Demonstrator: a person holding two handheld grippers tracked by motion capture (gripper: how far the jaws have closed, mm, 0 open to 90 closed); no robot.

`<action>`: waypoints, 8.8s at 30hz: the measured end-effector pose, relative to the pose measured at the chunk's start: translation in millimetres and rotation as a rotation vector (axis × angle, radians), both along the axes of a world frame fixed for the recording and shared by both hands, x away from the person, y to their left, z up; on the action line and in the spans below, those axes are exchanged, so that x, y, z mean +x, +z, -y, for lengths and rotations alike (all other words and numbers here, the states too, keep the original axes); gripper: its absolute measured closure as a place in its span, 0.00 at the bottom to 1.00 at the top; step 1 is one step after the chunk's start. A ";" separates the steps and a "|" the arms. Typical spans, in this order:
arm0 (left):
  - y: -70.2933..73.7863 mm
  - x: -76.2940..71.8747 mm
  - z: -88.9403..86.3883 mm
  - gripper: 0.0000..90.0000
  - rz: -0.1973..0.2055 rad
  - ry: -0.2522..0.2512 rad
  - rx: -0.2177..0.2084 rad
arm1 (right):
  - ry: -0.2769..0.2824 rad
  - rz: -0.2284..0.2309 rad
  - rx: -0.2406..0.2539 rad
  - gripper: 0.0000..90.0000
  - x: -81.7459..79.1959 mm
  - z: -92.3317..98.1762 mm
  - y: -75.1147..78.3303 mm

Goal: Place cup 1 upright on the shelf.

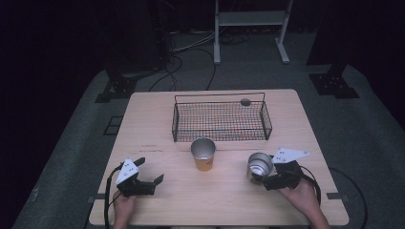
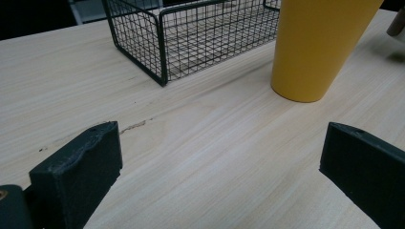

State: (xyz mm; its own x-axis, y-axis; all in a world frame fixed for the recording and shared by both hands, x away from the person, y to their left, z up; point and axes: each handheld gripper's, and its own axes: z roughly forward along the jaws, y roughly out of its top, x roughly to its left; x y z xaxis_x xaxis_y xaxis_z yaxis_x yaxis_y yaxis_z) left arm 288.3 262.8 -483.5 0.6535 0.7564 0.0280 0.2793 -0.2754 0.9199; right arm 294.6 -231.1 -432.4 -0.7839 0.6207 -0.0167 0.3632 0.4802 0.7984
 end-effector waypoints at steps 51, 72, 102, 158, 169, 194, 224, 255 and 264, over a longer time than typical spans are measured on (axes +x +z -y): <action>-0.4 -0.4 -0.2 0.00 0.002 0.001 -0.010 | 0.010 -0.074 0.037 0.20 72.3 0.5 77.2; -0.2 -0.3 -1.2 0.00 0.007 -0.002 -0.006 | 0.024 -0.058 -0.018 0.20 101.8 -12.5 101.2; 0.0 -0.5 -1.6 0.00 0.007 -0.003 -0.013 | 0.020 -0.065 -0.043 0.20 154.5 -35.6 117.5; 0.0 -1.3 -2.4 0.00 0.012 -0.006 -0.024 | -0.133 -0.185 -0.018 0.20 237.4 -62.0 53.6; 0.0 -1.3 -2.4 0.00 0.012 -0.007 -0.025 | -0.155 -0.200 -0.025 0.20 243.1 -61.2 43.4; 0.1 -1.5 -2.5 0.00 0.014 -0.007 -0.024 | -0.192 -0.262 -0.094 0.20 249.4 -61.6 13.1; 0.2 -1.3 -2.6 0.00 0.015 -0.007 -0.027 | -0.142 -0.289 -0.186 0.15 244.1 -65.3 12.5; 0.3 -1.5 -2.4 0.00 0.015 -0.009 -0.024 | -0.177 -0.240 -0.154 0.02 237.5 -58.7 12.4; 0.1 -1.4 -2.3 0.00 0.016 -0.009 -0.025 | -0.172 -0.222 -0.099 0.02 234.5 -56.6 19.8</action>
State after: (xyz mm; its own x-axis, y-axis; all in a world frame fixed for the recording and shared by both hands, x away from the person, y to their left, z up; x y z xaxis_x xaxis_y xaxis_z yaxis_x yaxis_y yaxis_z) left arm 286.9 265.1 -483.4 0.6596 0.7513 0.0197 0.2625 -0.2549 0.9306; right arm 529.1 -174.5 -412.6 -0.6588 0.7484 0.0763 0.6063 0.4682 0.6428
